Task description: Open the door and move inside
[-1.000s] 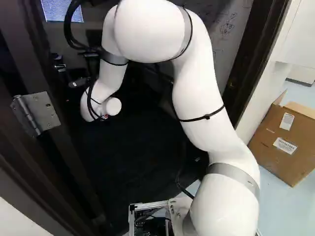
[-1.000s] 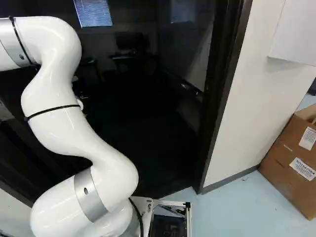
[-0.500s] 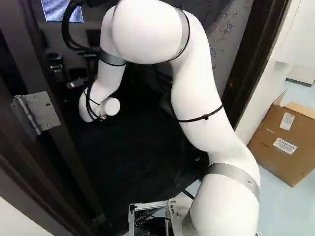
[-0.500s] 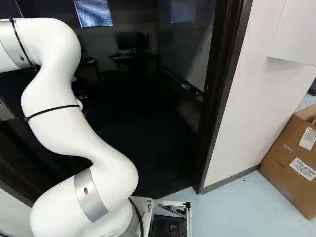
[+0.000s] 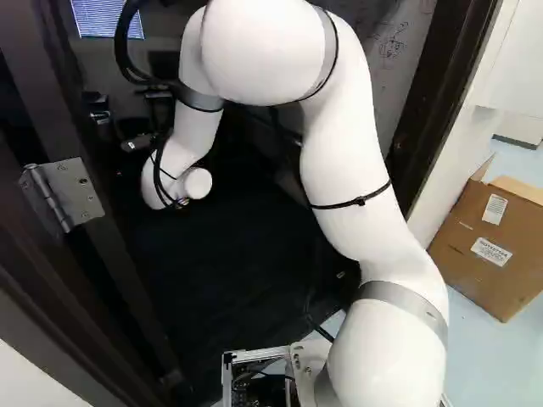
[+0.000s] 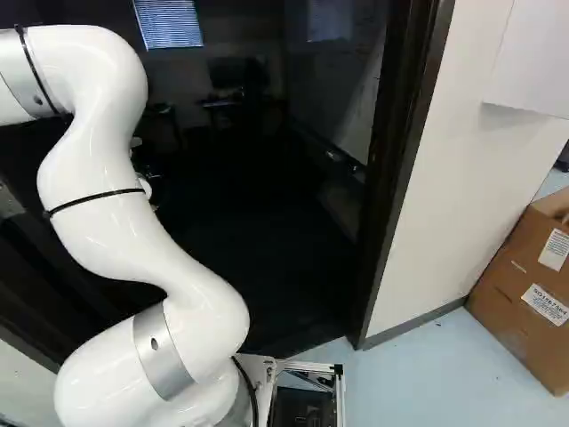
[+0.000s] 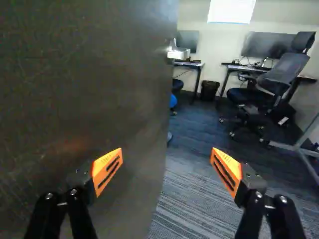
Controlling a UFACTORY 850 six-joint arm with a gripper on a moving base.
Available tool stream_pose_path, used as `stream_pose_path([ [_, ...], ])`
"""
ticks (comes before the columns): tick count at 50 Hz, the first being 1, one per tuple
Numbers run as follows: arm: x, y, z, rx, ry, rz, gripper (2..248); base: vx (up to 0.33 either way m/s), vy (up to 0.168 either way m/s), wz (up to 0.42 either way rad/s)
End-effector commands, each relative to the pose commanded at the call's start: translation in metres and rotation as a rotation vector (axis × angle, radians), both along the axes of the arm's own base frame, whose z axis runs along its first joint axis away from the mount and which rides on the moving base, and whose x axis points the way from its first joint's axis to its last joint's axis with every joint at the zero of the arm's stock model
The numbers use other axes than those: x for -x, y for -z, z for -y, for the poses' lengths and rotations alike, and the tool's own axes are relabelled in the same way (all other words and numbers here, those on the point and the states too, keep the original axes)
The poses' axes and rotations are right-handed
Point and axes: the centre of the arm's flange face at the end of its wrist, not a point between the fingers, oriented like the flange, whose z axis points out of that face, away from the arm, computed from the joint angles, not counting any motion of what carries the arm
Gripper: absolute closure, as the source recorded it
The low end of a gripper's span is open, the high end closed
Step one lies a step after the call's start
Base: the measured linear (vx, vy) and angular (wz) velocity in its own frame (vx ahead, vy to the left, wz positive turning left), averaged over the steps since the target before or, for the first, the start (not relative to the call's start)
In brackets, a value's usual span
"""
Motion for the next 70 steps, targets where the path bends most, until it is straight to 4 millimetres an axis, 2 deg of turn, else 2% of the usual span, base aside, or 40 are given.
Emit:
stream_pose_path([
  [18, 0.003, -0.003, 0.026, 0.004, 0.042, -0.015, 3, 0.0, 0.0, 0.0],
  [70, 0.012, -0.011, 0.119, 0.005, 0.212, -0.064, 3, 0.0, 0.0, 0.0],
])
